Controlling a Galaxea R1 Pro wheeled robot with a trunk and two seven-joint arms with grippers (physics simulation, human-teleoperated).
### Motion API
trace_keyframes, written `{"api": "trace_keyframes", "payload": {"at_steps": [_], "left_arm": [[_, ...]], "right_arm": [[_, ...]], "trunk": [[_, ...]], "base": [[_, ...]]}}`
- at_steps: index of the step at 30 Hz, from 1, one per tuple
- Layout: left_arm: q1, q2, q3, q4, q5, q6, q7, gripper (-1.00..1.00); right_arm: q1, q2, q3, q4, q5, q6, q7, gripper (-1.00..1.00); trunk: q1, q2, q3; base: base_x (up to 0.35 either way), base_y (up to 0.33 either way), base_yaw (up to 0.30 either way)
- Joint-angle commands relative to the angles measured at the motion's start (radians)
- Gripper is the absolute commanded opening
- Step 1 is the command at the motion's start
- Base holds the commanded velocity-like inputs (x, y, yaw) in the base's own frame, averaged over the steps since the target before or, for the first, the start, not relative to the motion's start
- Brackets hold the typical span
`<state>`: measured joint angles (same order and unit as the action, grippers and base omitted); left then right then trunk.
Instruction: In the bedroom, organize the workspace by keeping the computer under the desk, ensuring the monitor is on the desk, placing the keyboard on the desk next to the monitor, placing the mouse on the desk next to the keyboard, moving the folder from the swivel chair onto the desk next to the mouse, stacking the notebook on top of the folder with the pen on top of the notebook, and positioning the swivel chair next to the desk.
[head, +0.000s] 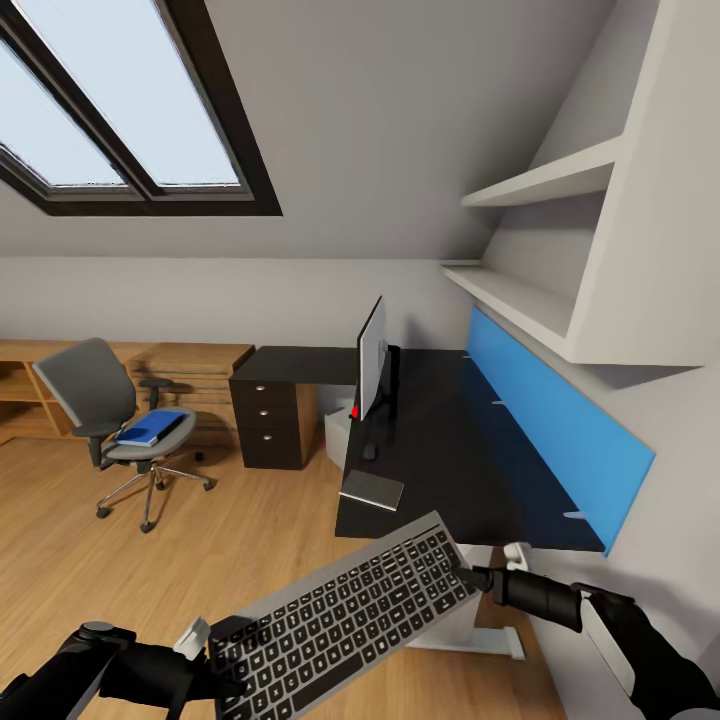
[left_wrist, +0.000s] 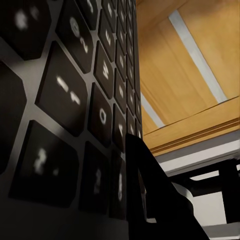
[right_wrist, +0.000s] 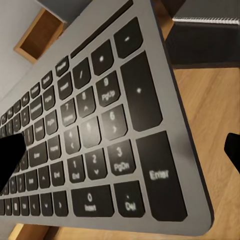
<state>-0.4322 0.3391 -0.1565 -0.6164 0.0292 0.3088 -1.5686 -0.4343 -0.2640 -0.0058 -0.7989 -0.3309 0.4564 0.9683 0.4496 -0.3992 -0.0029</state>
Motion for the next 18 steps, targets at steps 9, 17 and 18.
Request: {"api": "trace_keyframes", "payload": {"at_steps": [9,17,18], "left_arm": [[0.0,-0.004,-0.006,-0.001,0.003,0.009,-0.002,-1.0],[0.0,-0.007,-0.006,-0.001,0.003,0.009,-0.002,-1.0],[0.0,-0.008,-0.006,-0.001,0.003,0.009,-0.002,-1.0]], "right_arm": [[-0.001,0.001,0.005,0.007,-0.005,0.006,0.001,1.0],[-0.001,0.003,0.015,0.007,-0.004,0.005,0.001,1.0],[-0.001,0.003,0.015,0.007,-0.004,0.005,0.001,1.0]], "trunk": [[0.0,-0.001,0.0],[0.0,-0.001,0.0],[0.0,-0.001,0.0]], "base": [[0.0,0.0,0.0],[0.0,0.0,0.0],[0.0,0.0,0.0]]}}
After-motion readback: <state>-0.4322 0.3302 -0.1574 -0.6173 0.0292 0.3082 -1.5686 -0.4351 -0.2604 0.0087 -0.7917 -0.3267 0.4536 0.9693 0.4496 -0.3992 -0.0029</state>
